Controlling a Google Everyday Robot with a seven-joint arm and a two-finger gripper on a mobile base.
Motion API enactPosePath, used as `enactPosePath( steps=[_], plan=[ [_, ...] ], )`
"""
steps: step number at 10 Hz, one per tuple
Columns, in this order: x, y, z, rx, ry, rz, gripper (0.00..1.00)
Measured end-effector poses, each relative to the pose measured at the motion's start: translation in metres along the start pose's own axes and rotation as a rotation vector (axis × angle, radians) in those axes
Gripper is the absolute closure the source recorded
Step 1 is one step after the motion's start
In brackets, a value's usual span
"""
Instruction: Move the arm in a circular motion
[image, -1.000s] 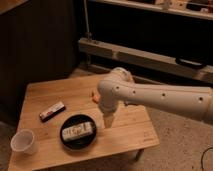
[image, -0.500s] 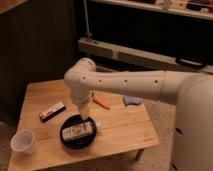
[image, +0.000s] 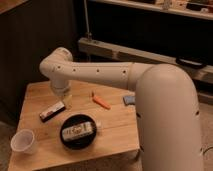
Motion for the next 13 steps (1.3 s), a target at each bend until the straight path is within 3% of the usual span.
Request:
enactPosePath(
  steps=[2,4,8,10,13],
  plan=[
    [-0.003,0.001,-0.001,-0.003,-0.001,0.005,0.33],
    [-0.024,0.000,-0.007,-0.015,-0.013,0.056,0.33],
    [-0.118,-0.010,-0.021,-0.049,-0.020,0.215,0.33],
    [-0.183,-0.030,-0.025,-0.064,-0.019,0.315,0.33],
    [-0.224,-0.045,-0.021,-0.067,-0.015,0.388,0.33]
  ],
)
